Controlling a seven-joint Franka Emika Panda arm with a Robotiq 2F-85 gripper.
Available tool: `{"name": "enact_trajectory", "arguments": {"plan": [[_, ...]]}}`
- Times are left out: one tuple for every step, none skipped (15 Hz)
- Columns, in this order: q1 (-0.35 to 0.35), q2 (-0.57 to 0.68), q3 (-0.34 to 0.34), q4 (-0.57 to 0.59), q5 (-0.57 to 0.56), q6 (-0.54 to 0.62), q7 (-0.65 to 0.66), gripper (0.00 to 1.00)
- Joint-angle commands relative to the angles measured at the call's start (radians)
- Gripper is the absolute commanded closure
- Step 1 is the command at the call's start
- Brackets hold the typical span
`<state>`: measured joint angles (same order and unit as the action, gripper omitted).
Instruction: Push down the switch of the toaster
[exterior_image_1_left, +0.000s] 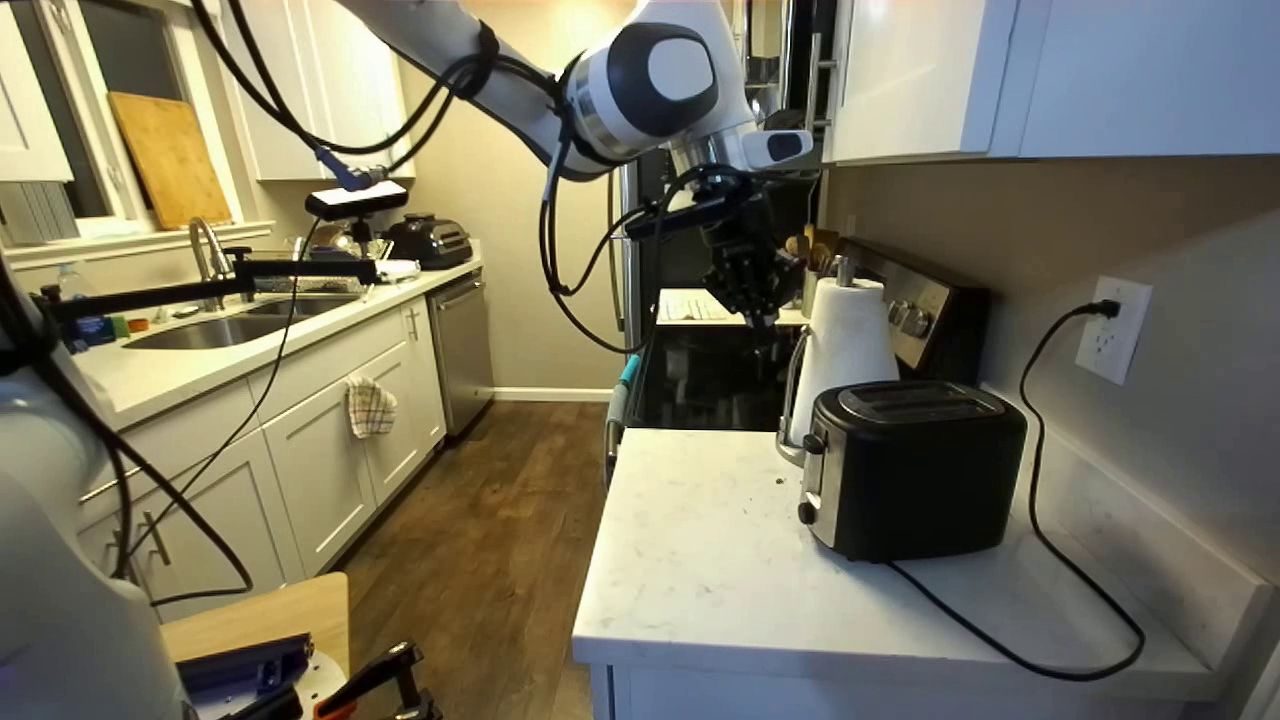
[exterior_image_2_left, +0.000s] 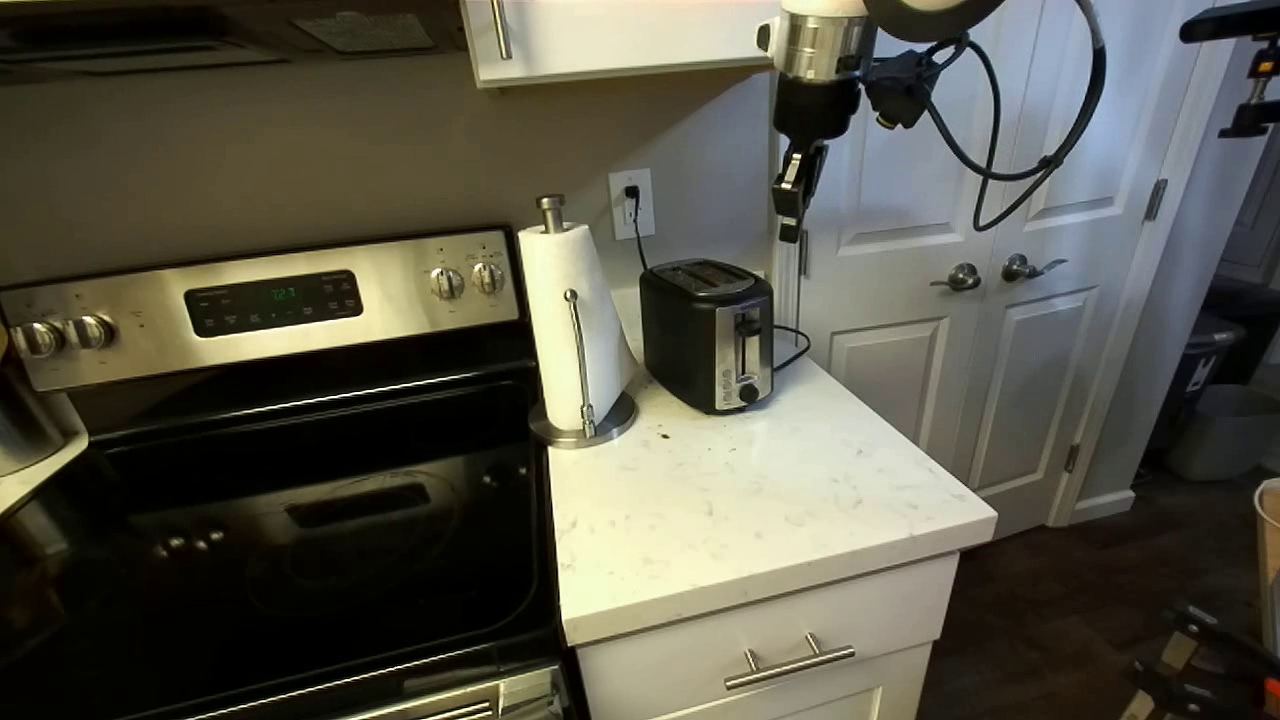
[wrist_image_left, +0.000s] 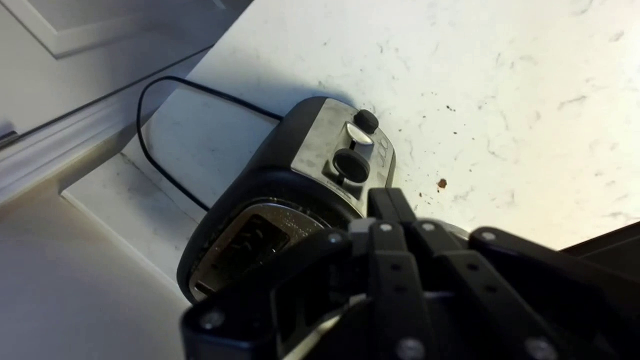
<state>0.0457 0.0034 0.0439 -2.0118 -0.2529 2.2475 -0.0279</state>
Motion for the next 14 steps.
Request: {"name": "enact_trajectory", "arguments": {"plan": [[0.001, -0.012, 0.002, -0.028, -0.048, 0.043, 0.022, 1.00], [0.000, -0.011, 0.001, -0.028, -0.059, 0.041, 0.017, 1.00], [-0.001, -0.011, 0.000, -0.029, -0.063, 0.039, 0.015, 1.00], [-0.001, -0.011, -0.001, -0.030, -0.071, 0.038, 0.011, 1.00], [-0.002, -0.011, -0.001, -0.031, -0.074, 0.038, 0.010, 1.00], [-0.002, -0.011, -0.001, -0.033, -0.078, 0.037, 0.012, 1.00], [0.001, 0.000, 0.001, -0.005, -0.047, 0.006, -0.001, 0.99], [0.001, 0.000, 0.001, -0.006, -0.049, 0.006, -0.001, 0.99], [0.001, 0.000, 0.001, -0.007, -0.049, 0.006, -0.001, 0.99], [0.001, 0.000, 0.001, -0.007, -0.049, 0.006, -0.001, 0.99], [0.001, 0.000, 0.001, -0.007, -0.049, 0.006, -0.001, 0.99], [0.001, 0.000, 0.001, -0.007, -0.049, 0.006, -0.001, 0.99], [0.001, 0.000, 0.001, -0.007, -0.049, 0.006, -0.001, 0.99], [0.001, 0.000, 0.001, -0.007, -0.049, 0.006, -0.001, 0.99]]}}
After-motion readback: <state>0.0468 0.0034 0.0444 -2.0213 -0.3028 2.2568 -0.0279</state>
